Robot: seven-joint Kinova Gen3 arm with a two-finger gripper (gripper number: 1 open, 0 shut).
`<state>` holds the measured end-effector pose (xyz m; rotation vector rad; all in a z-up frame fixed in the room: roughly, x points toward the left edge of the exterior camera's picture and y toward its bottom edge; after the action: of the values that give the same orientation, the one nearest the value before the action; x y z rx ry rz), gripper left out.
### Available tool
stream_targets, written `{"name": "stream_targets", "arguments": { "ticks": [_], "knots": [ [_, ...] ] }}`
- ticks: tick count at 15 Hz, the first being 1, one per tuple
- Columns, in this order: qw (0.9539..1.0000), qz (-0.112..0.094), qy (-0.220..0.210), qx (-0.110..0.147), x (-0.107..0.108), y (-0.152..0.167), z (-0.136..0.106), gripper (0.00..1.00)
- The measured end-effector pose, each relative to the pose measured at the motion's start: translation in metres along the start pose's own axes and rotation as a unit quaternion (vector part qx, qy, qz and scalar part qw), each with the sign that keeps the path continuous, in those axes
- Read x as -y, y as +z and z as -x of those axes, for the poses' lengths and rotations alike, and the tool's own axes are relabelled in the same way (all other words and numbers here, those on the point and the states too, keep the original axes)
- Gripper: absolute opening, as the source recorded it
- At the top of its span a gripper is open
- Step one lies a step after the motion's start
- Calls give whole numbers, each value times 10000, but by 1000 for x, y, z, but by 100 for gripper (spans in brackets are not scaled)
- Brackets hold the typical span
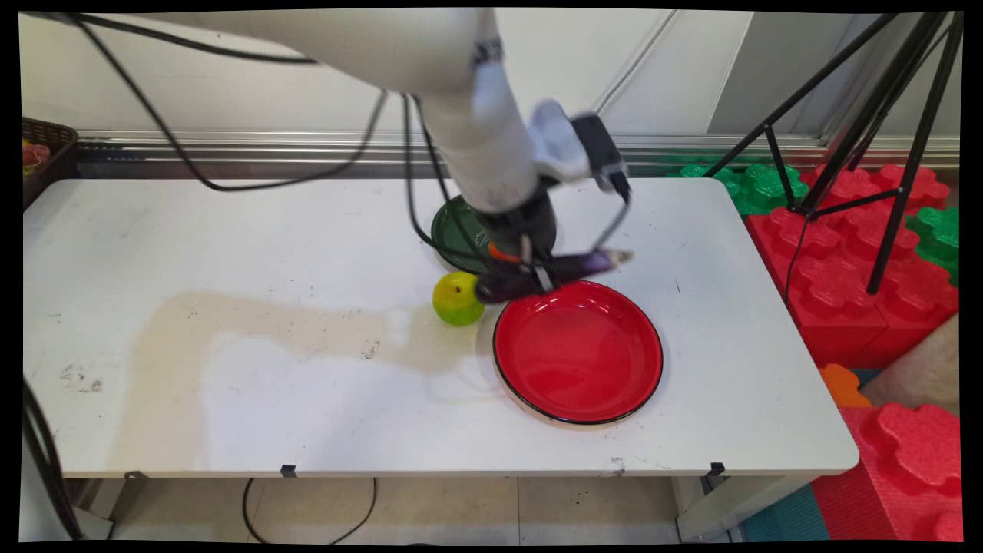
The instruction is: Place the picked object on the table
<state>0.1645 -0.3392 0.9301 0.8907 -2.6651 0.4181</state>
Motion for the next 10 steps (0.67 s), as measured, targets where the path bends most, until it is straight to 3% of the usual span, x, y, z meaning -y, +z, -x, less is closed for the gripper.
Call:
{"name": "stream_targets", "arguments": {
  "ticks": [5,10],
  "knots": [
    [9983,-360,-438,116,39,-55,39,0],
    [9897,-738,-1153,432,78,-79,90,0]
  ]
}}
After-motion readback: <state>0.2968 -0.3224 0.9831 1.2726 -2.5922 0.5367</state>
